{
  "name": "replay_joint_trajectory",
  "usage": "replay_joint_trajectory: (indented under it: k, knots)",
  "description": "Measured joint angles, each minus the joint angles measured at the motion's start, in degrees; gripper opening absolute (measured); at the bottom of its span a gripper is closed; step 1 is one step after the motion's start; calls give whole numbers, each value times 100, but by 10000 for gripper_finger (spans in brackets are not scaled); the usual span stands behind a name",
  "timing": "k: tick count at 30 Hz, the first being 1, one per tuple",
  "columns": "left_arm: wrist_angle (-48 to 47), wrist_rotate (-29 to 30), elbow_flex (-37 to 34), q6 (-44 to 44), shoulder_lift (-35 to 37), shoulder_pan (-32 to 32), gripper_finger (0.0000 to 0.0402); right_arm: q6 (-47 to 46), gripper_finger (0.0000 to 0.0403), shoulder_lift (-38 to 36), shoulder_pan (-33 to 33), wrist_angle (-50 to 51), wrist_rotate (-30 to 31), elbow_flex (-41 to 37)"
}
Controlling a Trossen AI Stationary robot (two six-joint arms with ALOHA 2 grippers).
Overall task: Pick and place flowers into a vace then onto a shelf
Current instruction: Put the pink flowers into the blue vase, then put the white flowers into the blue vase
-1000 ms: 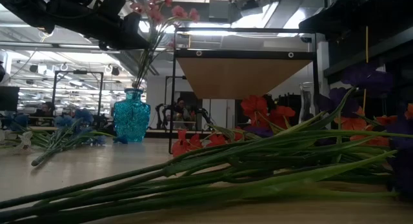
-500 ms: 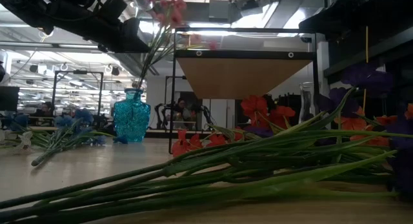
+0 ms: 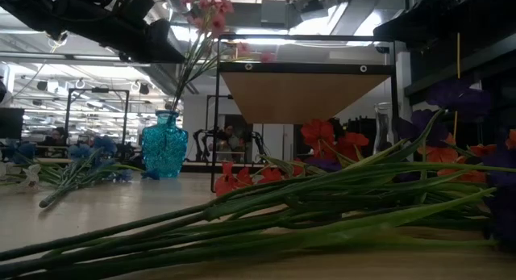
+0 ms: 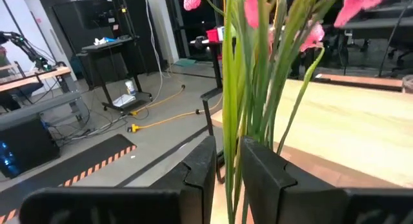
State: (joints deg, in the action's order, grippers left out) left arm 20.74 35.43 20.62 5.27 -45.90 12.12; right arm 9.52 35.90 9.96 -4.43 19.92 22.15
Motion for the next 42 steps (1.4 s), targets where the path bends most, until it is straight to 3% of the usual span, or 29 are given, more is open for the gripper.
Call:
replay_joint_trajectory:
  k: [6,12,20,23,29,42]
  knots:
    - [-573,-91,0,-14,398,0,83,-24,8,0,0,-12,0,2]
    - [-1102,-627,8,-165,710,-2,99,-33,8,0,0,-49,0,2]
    - [-3091,-1130,715,-906,651,-457,94,-52,8,0,-2,-48,0,2]
    - [-3172,-878,914,-913,525,-898,93,-35,8,0,-2,-48,0,2]
    - [-3620,429,1349,-1257,137,-1764,92,-32,8,0,-2,-46,0,2]
    - [-4248,879,2057,-2548,-1077,-2886,92,-179,8,0,-2,-29,-1,2]
